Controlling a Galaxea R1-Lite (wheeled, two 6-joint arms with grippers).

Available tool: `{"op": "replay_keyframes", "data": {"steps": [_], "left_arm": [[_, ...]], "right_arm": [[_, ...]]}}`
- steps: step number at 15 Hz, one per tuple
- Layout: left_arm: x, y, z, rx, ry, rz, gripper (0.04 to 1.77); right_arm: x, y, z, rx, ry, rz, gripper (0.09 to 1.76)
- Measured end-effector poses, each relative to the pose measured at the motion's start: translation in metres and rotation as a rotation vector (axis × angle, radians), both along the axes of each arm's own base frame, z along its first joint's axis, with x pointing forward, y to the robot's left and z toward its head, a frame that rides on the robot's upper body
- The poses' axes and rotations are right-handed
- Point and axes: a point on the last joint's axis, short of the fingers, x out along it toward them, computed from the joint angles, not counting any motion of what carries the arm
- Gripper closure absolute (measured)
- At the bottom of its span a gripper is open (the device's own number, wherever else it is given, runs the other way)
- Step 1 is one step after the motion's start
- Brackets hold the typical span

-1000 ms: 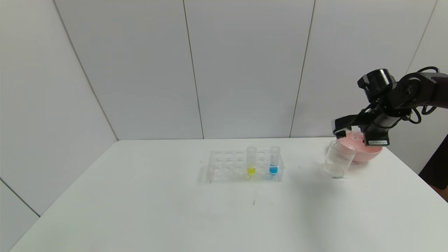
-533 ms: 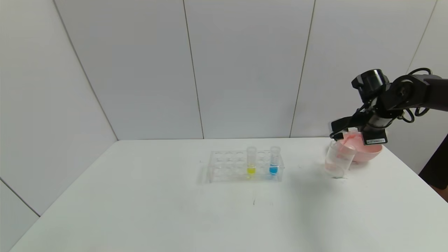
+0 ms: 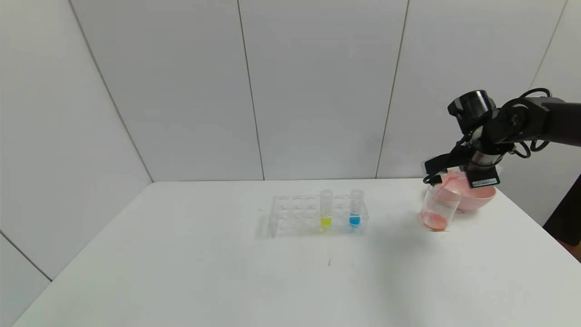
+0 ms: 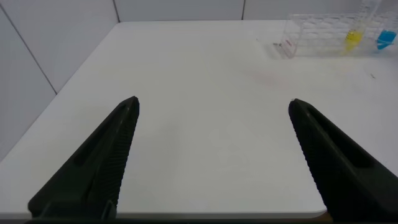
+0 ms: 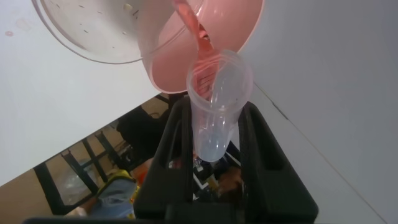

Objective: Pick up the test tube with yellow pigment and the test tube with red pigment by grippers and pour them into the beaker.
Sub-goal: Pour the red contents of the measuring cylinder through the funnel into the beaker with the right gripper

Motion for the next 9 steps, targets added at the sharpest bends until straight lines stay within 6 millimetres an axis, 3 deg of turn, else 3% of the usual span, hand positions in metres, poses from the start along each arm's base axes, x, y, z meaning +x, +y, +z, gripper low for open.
{"op": "replay_keyframes", "data": {"steps": [9], "left_arm": [[0.0000, 0.0000, 0.0000, 0.000, 0.000, 0.000, 0.09]], "right_arm": [[-0.0045, 0.0067, 0.0074, -0.134, 0.007, -0.017, 1.35]]}}
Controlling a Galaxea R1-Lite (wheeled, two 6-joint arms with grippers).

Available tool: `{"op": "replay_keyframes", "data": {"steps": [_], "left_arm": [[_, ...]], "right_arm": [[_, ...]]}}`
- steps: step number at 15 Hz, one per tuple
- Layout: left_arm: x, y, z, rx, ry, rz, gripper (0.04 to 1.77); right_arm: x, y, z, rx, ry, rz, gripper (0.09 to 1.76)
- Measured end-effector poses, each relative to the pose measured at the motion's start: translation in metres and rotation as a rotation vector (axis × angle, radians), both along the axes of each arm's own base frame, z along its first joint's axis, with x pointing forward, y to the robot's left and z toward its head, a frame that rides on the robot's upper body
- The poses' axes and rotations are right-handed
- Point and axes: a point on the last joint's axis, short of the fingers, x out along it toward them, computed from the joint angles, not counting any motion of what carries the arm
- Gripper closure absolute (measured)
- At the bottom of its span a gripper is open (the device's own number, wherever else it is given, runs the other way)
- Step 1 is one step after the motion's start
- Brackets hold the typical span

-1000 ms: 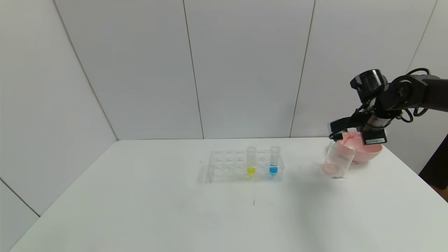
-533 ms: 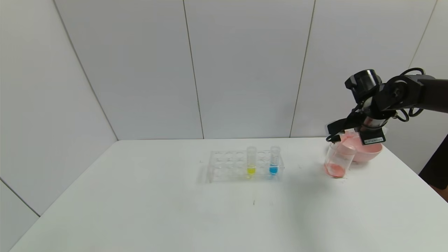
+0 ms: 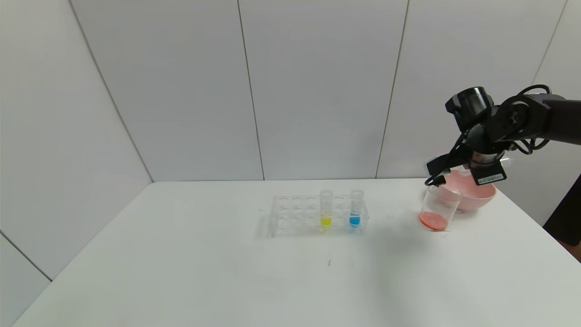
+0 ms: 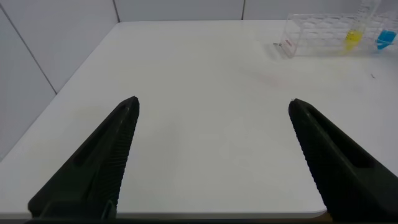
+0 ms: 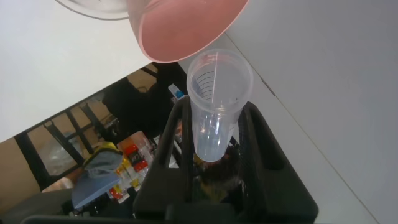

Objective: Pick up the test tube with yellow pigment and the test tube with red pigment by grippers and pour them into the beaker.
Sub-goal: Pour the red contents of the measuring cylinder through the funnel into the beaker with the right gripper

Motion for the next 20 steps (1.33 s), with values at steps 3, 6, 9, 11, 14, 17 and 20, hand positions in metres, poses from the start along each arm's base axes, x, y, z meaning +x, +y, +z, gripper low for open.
{"op": "replay_keyframes", "data": {"steps": [3, 6, 9, 11, 14, 17, 20], "left_arm": [[0.000, 0.000, 0.000, 0.000, 0.000, 0.000, 0.09], [0.000, 0.000, 0.000, 0.000, 0.000, 0.000, 0.09], [0.000, 0.000, 0.000, 0.000, 0.000, 0.000, 0.09], [0.000, 0.000, 0.000, 0.000, 0.000, 0.000, 0.09], [0.000, 0.000, 0.000, 0.000, 0.000, 0.000, 0.09], [0.000, 0.000, 0.000, 0.000, 0.000, 0.000, 0.09], [0.000, 0.000, 0.000, 0.000, 0.000, 0.000, 0.09]], "right_arm": [[-0.002, 0.003, 0.003, -0.004, -0.006, 0.008, 1.35], [-0.003, 0.005, 0.005, -0.004, -0.015, 0.011, 1.35], [-0.003, 0.005, 0.006, -0.003, -0.017, 0.012, 1.35], [-0.003, 0.005, 0.006, 0.000, -0.019, 0.009, 1.35], [-0.004, 0.001, 0.007, 0.022, -0.023, 0.006, 1.35], [-0.004, -0.007, 0.006, 0.230, -0.048, 0.021, 1.35], [-0.009, -0.023, 0.006, 0.573, -0.077, -0.055, 1.35]]}}
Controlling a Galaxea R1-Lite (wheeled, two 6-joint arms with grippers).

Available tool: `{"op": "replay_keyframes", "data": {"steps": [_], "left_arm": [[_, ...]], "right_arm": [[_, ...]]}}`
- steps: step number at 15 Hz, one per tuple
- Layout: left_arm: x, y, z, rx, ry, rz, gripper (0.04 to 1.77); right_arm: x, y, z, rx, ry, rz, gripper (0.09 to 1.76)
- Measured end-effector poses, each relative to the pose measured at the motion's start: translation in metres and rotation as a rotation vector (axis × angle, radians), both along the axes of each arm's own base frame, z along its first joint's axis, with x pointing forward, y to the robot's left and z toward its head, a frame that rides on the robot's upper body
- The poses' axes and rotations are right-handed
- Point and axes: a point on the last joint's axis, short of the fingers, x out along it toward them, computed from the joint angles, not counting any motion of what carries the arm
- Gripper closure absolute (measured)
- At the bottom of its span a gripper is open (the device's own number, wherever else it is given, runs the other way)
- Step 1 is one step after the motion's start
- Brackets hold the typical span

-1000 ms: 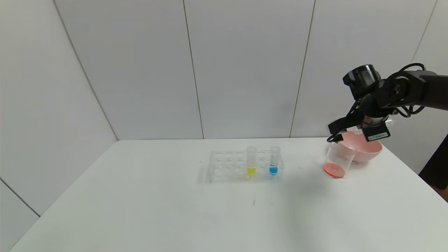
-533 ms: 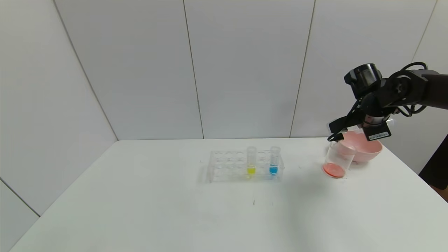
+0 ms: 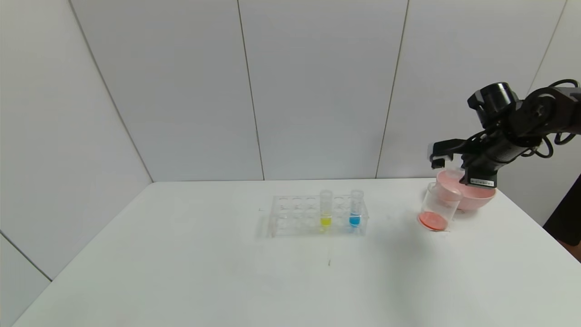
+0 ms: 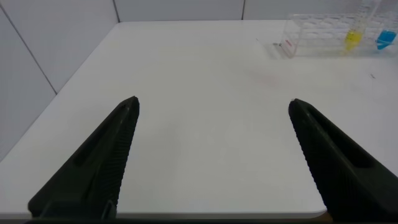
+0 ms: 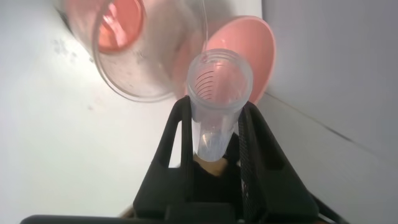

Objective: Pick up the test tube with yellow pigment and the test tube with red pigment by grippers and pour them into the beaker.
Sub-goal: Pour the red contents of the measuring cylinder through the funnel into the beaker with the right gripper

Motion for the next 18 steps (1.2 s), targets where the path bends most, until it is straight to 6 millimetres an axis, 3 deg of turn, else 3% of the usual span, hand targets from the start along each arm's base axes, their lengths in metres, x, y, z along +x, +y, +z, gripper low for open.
{"op": "replay_keyframes", "data": {"steps": [3, 11, 15, 18], "left_arm": [[0.000, 0.000, 0.000, 0.000, 0.000, 0.000, 0.09], [0.000, 0.000, 0.000, 0.000, 0.000, 0.000, 0.09], [0.000, 0.000, 0.000, 0.000, 0.000, 0.000, 0.09], [0.000, 0.000, 0.000, 0.000, 0.000, 0.000, 0.09]], "right_arm": [[-0.011, -0.018, 0.012, 0.329, -0.018, -0.096, 1.35], [-0.066, -0.086, 0.060, 0.886, -0.119, -0.426, 1.35], [-0.080, -0.103, 0.083, 1.064, -0.309, -0.540, 1.35], [-0.080, -0.107, 0.078, 1.135, -0.440, -0.530, 1.35]]}}
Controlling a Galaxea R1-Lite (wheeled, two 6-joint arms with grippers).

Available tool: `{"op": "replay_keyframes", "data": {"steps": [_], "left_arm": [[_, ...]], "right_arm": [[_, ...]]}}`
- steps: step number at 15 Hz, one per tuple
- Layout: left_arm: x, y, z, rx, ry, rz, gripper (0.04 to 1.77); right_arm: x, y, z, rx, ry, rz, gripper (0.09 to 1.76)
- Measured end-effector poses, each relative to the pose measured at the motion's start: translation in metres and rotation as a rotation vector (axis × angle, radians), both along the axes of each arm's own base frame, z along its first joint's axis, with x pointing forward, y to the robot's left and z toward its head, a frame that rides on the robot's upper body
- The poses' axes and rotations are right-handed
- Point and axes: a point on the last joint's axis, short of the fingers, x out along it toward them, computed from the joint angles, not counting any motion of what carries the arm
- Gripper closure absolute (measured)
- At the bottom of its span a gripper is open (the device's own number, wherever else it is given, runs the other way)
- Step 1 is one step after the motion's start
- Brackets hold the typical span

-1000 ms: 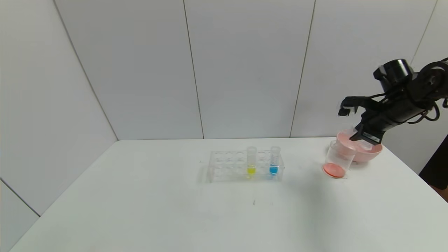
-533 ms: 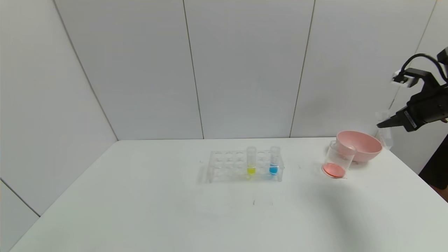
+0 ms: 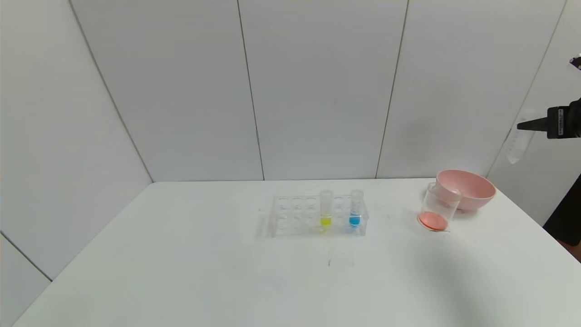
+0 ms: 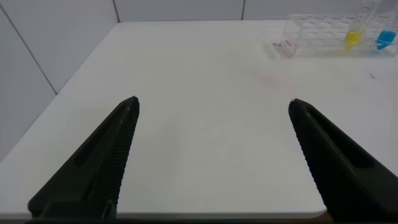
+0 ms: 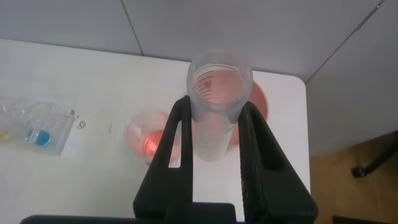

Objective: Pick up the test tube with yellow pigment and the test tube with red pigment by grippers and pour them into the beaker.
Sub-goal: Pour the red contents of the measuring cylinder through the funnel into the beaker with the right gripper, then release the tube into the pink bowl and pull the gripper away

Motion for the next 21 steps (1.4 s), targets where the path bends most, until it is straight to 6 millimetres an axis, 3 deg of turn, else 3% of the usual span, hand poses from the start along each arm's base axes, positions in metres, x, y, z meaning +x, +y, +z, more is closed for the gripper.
{"op": "replay_keyframes", "data": {"steps": [5, 15, 21], "left_arm": [[0.000, 0.000, 0.000, 0.000, 0.000, 0.000, 0.09], [0.000, 0.000, 0.000, 0.000, 0.000, 0.000, 0.09], [0.000, 0.000, 0.000, 0.000, 0.000, 0.000, 0.09]], "right_arm": [[0.012, -0.002, -0.034, 0.021, -0.118, -0.119, 1.35], [0.093, 0.001, -0.126, 0.017, -0.077, -0.265, 1.35], [0.103, 0.001, -0.147, 0.024, -0.033, -0.257, 1.35]]}}
